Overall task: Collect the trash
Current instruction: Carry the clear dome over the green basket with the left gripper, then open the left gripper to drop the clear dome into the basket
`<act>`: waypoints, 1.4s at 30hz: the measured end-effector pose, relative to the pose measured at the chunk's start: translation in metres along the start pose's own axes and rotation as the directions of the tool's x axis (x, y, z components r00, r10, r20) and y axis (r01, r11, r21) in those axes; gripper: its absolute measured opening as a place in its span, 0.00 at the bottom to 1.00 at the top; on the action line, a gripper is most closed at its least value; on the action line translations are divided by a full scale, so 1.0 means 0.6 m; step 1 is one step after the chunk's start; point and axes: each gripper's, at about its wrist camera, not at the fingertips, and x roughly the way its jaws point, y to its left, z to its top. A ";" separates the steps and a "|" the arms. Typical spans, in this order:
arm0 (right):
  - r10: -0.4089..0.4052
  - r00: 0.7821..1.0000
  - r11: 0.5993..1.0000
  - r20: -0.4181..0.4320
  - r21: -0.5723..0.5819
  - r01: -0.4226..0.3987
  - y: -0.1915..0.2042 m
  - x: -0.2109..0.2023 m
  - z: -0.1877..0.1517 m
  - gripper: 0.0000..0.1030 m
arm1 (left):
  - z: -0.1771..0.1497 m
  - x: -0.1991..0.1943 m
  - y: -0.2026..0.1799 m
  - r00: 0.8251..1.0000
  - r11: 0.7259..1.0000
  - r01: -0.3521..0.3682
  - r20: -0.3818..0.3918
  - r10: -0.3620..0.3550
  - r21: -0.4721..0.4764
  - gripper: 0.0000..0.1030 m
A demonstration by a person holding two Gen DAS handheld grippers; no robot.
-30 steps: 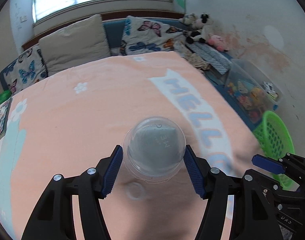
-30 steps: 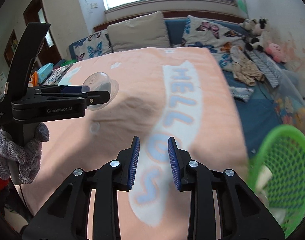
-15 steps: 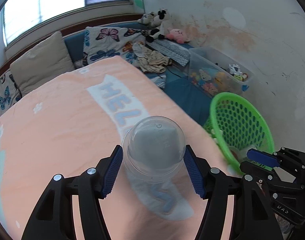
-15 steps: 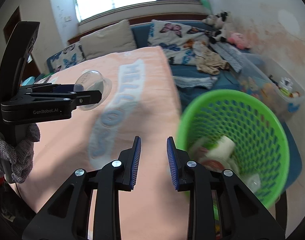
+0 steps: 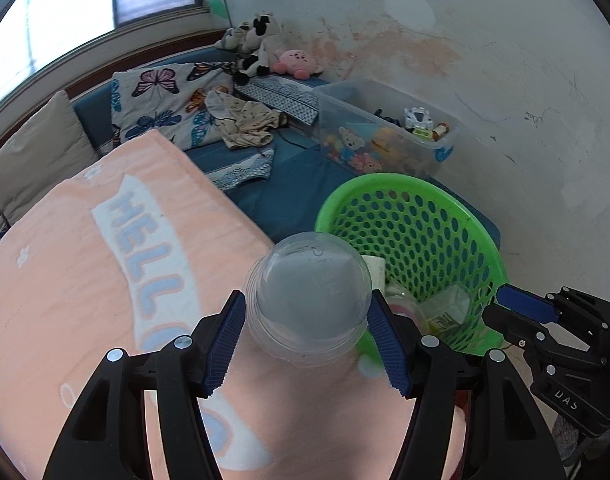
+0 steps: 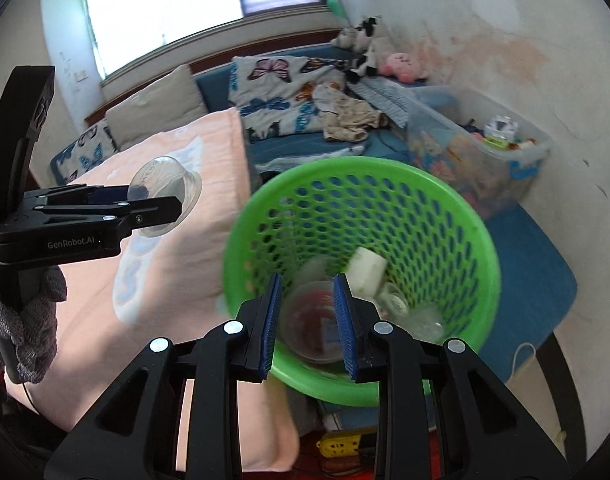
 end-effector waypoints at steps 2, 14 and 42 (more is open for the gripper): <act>-0.006 1.000 1.000 -0.002 0.017 0.006 -0.010 -0.002 -0.005 0.27 | 0.005 0.009 -0.016 1.000 1.000 0.005 -0.007 -0.005 0.014 0.59; -0.015 1.000 0.996 -0.011 0.084 0.016 -0.052 -0.004 -0.027 0.27 | 0.014 0.050 -0.078 0.998 0.998 0.033 -0.056 -0.030 0.047 0.59; 0.011 1.000 0.995 -0.007 0.097 -0.010 -0.029 -0.016 -0.040 0.36 | -0.006 0.033 -0.038 0.999 1.000 0.004 -0.037 -0.004 -0.011 0.81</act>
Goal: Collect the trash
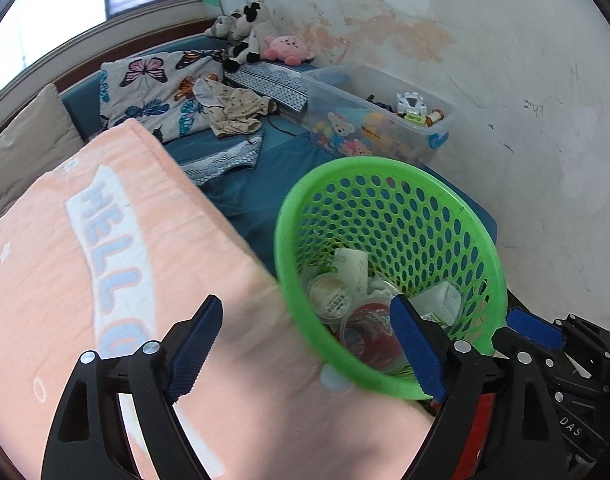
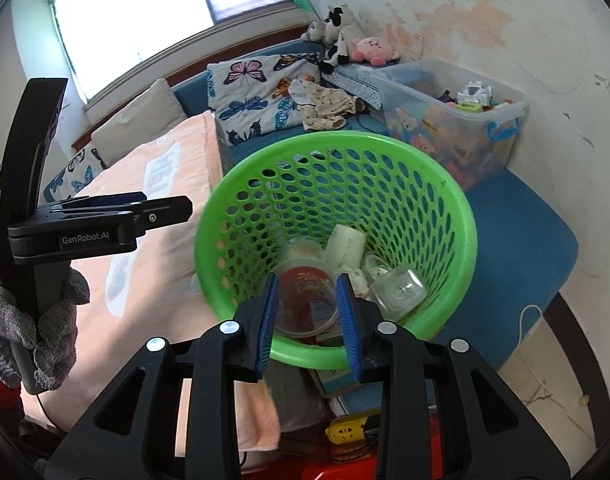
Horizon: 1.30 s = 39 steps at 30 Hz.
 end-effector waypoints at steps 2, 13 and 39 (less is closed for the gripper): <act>-0.006 1.000 1.000 0.008 -0.019 0.006 0.012 -0.004 -0.001 0.43 | -0.006 -0.012 0.010 1.000 1.000 -0.014 0.016 0.014 -0.007 0.82; 0.022 0.999 0.995 0.040 -0.095 -0.018 0.084 -0.017 -0.011 0.67 | -0.053 -0.099 0.079 0.989 0.991 -0.111 0.090 0.118 -0.076 0.92; 0.087 0.994 0.982 0.070 -0.172 -0.074 0.208 -0.055 -0.042 0.92 | -0.205 -0.255 0.202 0.939 0.928 -0.280 0.132 0.318 -0.245 0.93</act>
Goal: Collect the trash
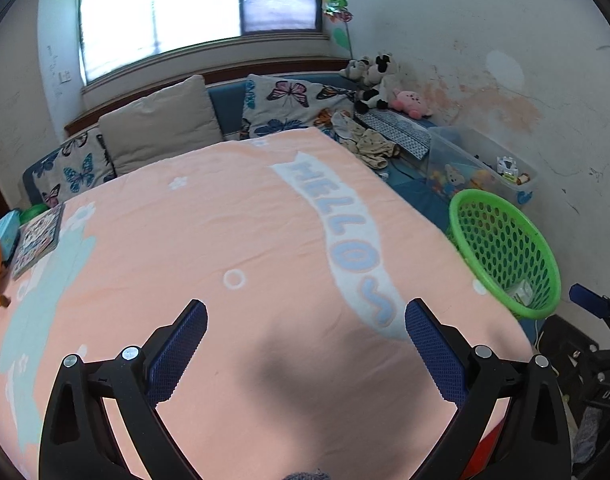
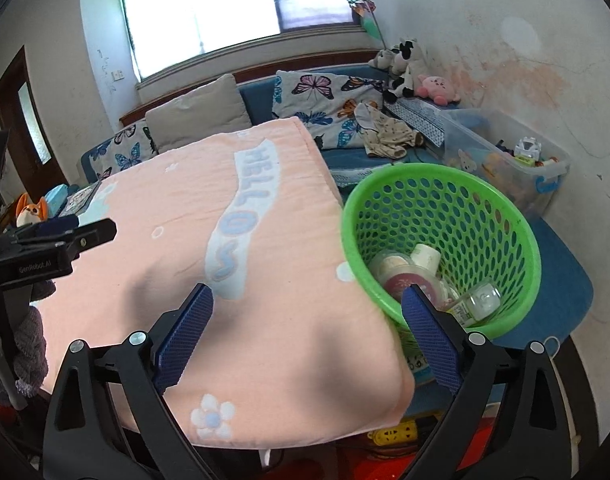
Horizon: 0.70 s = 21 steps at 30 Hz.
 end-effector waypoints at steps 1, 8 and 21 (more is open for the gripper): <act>0.003 1.000 1.000 0.001 -0.002 -0.003 0.003 -0.001 0.000 0.92 | -0.004 -0.003 0.005 1.000 1.000 -0.007 0.004 0.007 -0.001 0.93; 0.005 1.000 1.000 0.009 -0.018 -0.005 0.011 -0.007 0.002 0.92 | -0.030 -0.024 0.027 0.999 0.999 -0.031 0.025 0.031 -0.022 0.93; 0.018 1.000 0.999 0.025 -0.030 -0.017 0.021 -0.012 0.002 0.93 | -0.060 -0.049 0.042 0.996 0.996 -0.076 0.052 0.078 -0.049 0.93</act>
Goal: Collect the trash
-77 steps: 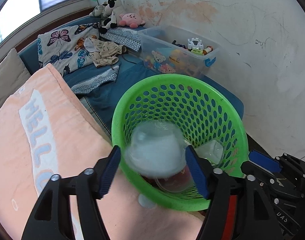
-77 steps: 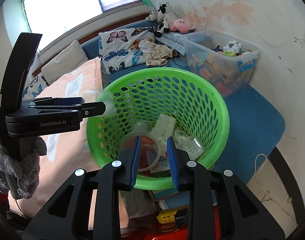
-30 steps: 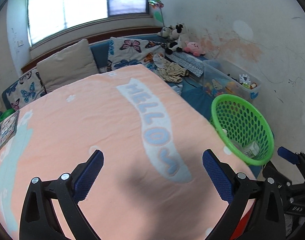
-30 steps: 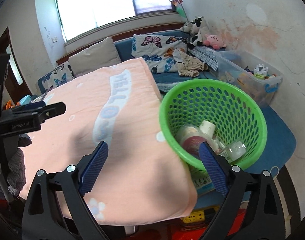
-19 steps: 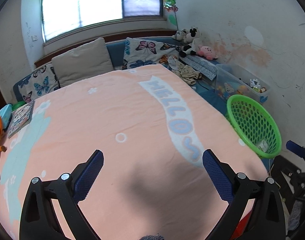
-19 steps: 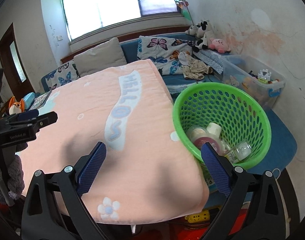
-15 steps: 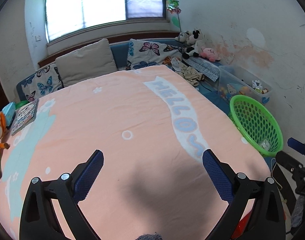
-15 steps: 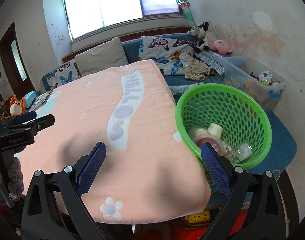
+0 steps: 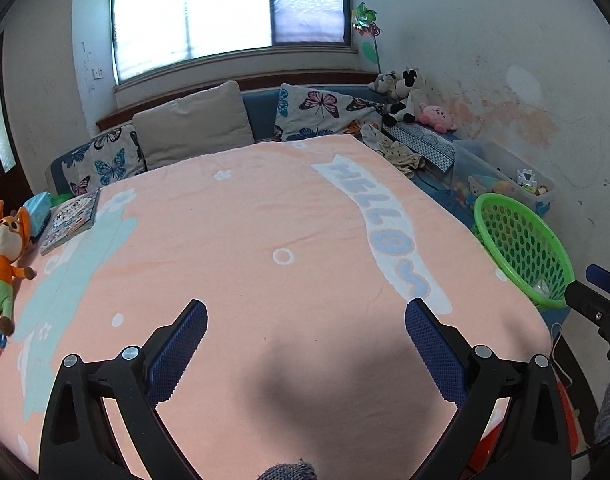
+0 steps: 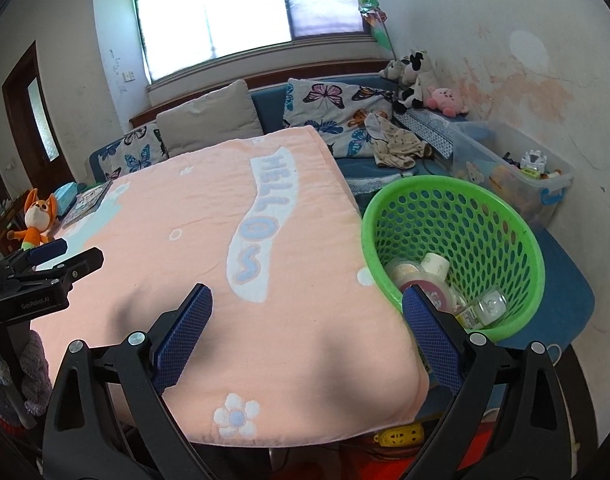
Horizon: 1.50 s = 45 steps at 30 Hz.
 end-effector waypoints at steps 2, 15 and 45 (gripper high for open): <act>-0.002 1.000 1.000 0.001 -0.005 0.002 0.001 0.002 0.000 0.93 | -0.001 -0.003 0.003 1.000 1.000 -0.002 0.008 0.002 -0.006 0.93; 0.008 1.000 1.000 -0.002 0.000 -0.008 0.003 0.000 0.000 0.93 | -0.012 -0.011 0.007 1.000 1.000 -0.004 0.009 0.004 -0.008 0.93; 0.022 1.000 1.000 -0.004 -0.001 -0.022 0.007 0.003 0.001 0.94 | -0.020 -0.010 0.003 1.000 1.000 -0.011 0.004 0.011 -0.009 0.93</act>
